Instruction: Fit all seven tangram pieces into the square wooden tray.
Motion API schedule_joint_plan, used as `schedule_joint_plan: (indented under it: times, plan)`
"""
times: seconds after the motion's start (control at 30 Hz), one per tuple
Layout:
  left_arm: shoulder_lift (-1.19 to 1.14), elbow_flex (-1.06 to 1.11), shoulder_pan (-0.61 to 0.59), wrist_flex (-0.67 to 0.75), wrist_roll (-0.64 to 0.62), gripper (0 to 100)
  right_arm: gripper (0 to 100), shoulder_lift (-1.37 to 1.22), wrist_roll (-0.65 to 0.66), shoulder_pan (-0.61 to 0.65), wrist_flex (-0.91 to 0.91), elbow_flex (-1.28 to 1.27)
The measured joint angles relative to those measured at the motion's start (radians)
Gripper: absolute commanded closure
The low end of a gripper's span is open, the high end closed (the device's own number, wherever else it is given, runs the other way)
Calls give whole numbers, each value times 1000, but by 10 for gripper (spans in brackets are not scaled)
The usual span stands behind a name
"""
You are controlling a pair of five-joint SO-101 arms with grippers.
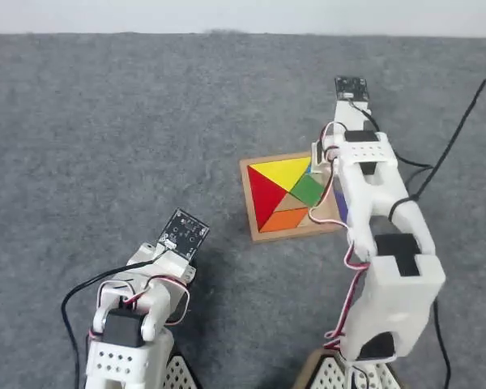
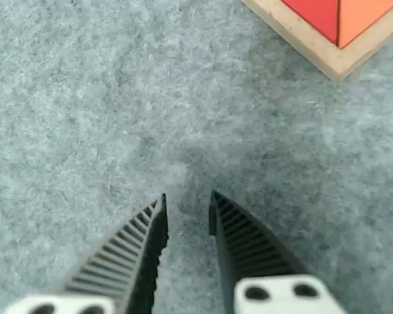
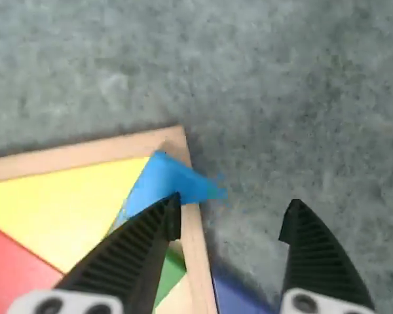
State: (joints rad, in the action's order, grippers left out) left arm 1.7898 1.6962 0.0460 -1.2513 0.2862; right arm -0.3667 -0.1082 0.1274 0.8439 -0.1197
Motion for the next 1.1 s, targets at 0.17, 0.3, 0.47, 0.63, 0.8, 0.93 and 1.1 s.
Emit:
schedule_joint_plan:
  times: [0.17,0.3,0.47,0.63,0.8,0.93,1.1]
  plan:
    - [0,0,0,0,0,902,745,-46,0,0,0,54]
    - [0,0,0,0,0,902,746,-48,0,3,0,64]
    - [0,0,0,0,0,902,746,-48,0,3,48,89]
    - [0,0,0,0,0,902,746,15,38,11,78,98]
    - [0,0,0,0,0,902,747,41,121,101,83,98]
    - [0,0,0,0,0,902,820,-11,152,127,84,103]
    - [0,0,0,0,0,902,851,-77,157,103,109,115]
